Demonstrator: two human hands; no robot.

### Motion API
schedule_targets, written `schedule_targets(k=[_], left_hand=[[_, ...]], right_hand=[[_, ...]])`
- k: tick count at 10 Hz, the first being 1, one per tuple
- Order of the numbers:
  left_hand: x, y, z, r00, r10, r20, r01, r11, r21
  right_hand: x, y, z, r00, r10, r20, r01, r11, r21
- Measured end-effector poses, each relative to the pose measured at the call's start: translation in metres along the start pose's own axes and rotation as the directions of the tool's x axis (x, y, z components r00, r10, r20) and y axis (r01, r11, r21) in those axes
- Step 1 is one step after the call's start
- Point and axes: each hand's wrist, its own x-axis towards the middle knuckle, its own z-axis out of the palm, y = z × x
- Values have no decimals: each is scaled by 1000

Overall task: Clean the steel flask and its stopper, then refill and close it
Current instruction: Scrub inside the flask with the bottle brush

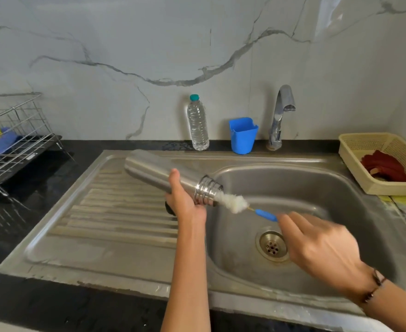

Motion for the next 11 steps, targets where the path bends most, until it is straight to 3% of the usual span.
schedule_targets(k=[1, 2, 3, 4, 5, 6, 7, 8, 9, 10, 11], left_hand=[[-5, -4, 1, 1000, -28, -13, 28, 1000, 6], [-7, -8, 0, 998, -19, -59, 19, 1000, 9], [-8, -5, 1, 998, -1, -63, 0, 1000, -4], [-8, 0, 4, 999, 33, -14, -33, 999, -38], [-9, -2, 3, 999, 51, 17, -50, 998, -36], [-5, -6, -3, 993, 90, -75, -87, 995, 52], [-4, -7, -4, 992, 85, -97, -80, 996, 48], [1, -6, -6, 991, 90, -99, -86, 995, 41], [6, 2, -14, 989, 119, -88, -116, 993, 34], [7, 8, -15, 985, 166, -48, -165, 986, 21], [7, 4, -12, 980, 201, -7, -200, 979, 40]], right_hand=[[7, 19, -2, 989, -144, 15, 145, 986, -85], [14, 27, 2, 985, -61, 159, 67, 997, -34], [21, 19, 4, 668, 273, 692, -687, 583, 434], [17, 15, 9, 375, -9, 927, -920, -127, 371], [11, 21, 13, 452, 81, 888, -890, 109, 443], [8, 29, 16, 826, 192, 530, -356, 906, 227], [3, 41, 10, 969, -109, 222, 126, 990, -63], [8, 46, 10, 942, -82, 324, 119, 988, -96], [18, 44, 7, 649, 101, 754, -569, 723, 392], [17, 59, 10, 351, -119, 929, -936, -30, 350], [18, 63, 9, 350, -4, 937, -918, 199, 343]])
